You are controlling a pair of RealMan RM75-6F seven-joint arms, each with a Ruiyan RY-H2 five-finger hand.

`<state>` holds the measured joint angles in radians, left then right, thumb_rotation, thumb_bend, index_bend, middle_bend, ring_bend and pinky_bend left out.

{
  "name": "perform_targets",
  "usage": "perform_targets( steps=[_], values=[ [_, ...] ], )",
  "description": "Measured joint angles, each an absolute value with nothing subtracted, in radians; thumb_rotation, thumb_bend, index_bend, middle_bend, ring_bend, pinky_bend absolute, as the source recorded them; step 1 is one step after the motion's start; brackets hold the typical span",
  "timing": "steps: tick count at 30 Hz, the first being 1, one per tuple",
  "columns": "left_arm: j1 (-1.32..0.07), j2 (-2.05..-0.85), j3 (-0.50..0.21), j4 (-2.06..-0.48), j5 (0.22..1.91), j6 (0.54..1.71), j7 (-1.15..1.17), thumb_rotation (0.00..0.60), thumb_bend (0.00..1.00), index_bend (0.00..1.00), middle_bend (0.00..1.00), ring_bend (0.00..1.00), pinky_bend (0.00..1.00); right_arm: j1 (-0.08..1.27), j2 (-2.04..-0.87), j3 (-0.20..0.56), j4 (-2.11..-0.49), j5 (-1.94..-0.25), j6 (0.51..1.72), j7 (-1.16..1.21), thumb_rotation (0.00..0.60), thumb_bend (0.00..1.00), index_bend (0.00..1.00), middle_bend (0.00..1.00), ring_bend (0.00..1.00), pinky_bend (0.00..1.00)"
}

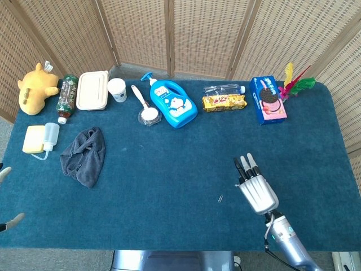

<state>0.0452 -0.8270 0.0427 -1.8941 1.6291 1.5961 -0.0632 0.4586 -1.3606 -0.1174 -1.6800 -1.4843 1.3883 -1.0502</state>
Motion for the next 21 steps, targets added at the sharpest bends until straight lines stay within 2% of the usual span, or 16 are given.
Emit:
perform_targets(
  steps=[11, 21],
  values=[
    [0.042, -0.837, 0.044, -1.902, 1.627, 1.586, -0.035, 0.600, 0.21, 0.00, 0.00, 0.00, 0.00, 0.412, -1.310, -0.162, -1.638, -1.640, 1.442, -0.998, 0.600, 0.45, 0.72, 0.07, 0.00, 0.08],
    [0.041, -0.842, 0.046, -1.905, 1.629, 1.581, -0.022, 0.600, 0.21, 0.00, 0.00, 0.00, 0.00, 0.388, -1.287, -0.178, -1.535, -1.748, 1.458, -0.902, 0.600, 0.45, 0.71, 0.07, 0.00, 0.09]
  ],
)
